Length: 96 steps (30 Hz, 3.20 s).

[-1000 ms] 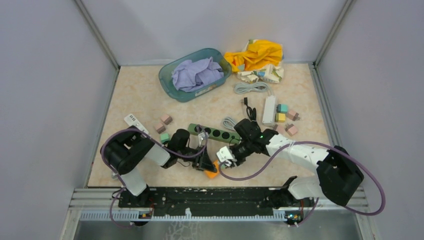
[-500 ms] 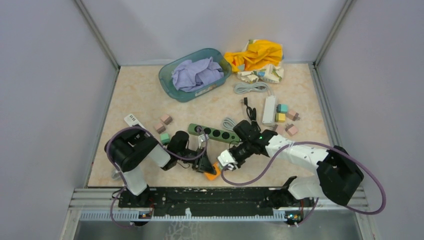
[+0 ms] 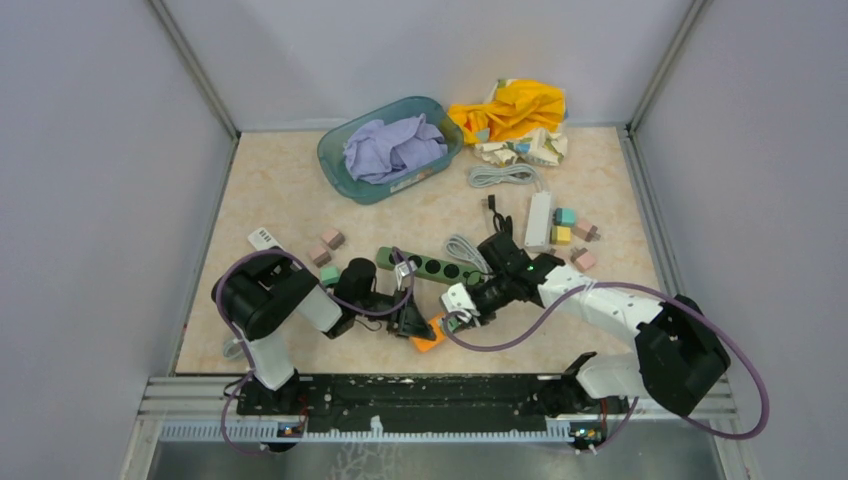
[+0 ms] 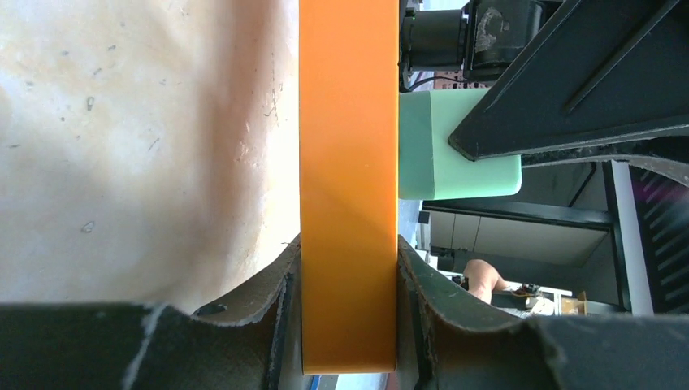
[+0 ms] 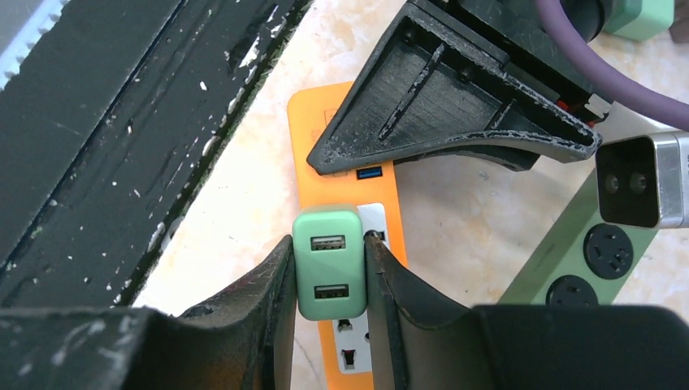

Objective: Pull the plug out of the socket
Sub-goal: Remove the plug from the socket, then place the plug at the center of the board.

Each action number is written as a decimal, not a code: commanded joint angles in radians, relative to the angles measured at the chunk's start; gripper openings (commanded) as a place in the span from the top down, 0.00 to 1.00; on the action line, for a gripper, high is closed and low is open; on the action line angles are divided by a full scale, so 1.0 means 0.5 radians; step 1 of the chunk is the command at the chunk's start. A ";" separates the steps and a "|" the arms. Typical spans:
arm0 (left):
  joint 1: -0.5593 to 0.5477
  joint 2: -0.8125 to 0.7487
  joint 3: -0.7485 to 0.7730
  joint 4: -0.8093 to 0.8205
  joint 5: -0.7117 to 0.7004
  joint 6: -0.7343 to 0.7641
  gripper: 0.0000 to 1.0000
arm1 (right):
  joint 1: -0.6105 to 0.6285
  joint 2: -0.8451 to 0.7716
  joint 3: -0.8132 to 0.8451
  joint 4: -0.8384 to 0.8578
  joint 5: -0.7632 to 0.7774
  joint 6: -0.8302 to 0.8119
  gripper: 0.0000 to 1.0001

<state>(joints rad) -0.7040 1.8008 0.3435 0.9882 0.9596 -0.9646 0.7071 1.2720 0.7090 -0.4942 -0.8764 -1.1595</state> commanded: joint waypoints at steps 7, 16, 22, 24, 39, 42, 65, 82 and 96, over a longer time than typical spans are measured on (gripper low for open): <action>0.031 -0.016 -0.029 0.018 0.049 0.041 1.00 | -0.039 -0.024 0.023 -0.289 -0.349 -0.525 1.00; 0.031 0.015 -0.015 0.020 0.036 0.037 1.00 | 0.089 -0.002 0.073 0.374 -0.054 0.423 1.00; 0.031 0.010 -0.038 0.016 0.032 0.049 1.00 | -0.097 -0.058 0.119 0.111 -0.007 0.158 1.00; 0.031 0.002 -0.047 0.014 0.030 0.054 1.00 | -0.171 -0.103 0.087 -0.031 -0.074 -0.137 1.00; 0.034 0.009 -0.047 0.039 0.004 0.049 1.00 | -0.034 -0.044 0.012 -0.069 -0.384 -0.355 1.00; 0.034 0.008 -0.051 0.042 0.004 0.050 1.00 | -0.036 -0.051 0.042 0.024 -0.283 -0.165 1.00; 0.034 -0.008 -0.080 0.016 -0.032 0.073 1.00 | -0.274 -0.114 0.187 -0.462 -0.549 -0.490 1.00; 0.034 -0.384 -0.017 -0.546 -0.255 0.481 1.00 | -0.849 -0.102 0.246 0.429 0.345 1.015 1.00; 0.034 -0.622 -0.030 -0.702 -0.334 0.623 1.00 | -1.132 0.093 0.204 0.573 1.098 1.191 0.91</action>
<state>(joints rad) -0.6884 1.5295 0.3161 0.6430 0.8116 -0.6861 0.1478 1.2739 0.7860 -0.2314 -0.4328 -0.5892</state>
